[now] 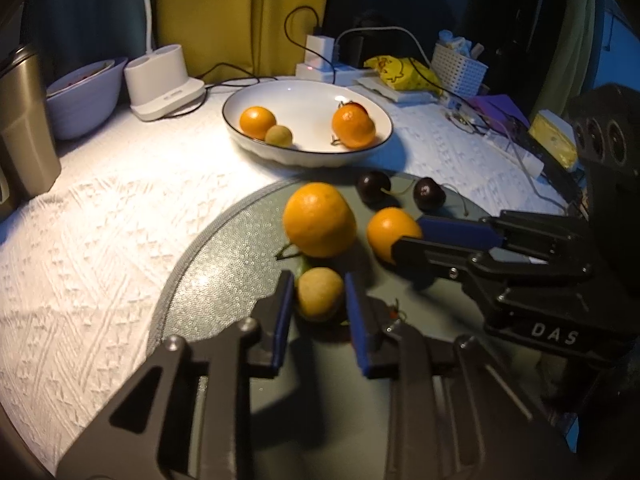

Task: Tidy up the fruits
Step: 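Grasp another yellow-green fruit with the left tool while the right tool grasps an orange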

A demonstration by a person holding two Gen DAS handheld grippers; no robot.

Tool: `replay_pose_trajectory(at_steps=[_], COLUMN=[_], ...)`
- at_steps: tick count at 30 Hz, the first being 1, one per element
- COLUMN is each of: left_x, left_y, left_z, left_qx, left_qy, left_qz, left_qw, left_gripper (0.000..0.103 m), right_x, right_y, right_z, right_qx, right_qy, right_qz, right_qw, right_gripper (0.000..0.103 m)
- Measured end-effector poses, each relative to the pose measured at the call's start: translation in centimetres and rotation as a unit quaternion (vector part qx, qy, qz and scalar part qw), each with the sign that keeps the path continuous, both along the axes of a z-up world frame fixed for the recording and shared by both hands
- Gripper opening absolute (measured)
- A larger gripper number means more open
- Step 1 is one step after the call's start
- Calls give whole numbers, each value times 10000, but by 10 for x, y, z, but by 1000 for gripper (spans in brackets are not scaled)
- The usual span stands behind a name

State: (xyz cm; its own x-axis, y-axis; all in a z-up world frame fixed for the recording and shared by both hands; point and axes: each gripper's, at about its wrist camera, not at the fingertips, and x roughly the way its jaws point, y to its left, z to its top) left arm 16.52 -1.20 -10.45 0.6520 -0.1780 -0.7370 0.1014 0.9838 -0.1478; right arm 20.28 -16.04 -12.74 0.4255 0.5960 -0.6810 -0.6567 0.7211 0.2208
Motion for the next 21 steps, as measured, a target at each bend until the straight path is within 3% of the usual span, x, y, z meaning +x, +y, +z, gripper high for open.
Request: replay_pose_trajectory(at_steps=[7,21], left_x=[-3,-4], left_y=[4,15], left_z=[4,18], left_qx=[-9,-67], left_qy=[-99,-323], left_qz=[4,-17], left_qw=[10000,9995], left_gripper=[27,27], right_x=[5,1], right_y=[11,20], right_z=[-3,4], right_qx=[-66,-208], right_qy=[68,-117], right_qz=[24,82], right_qw=[10000,9997], right_gripper=[36,36])
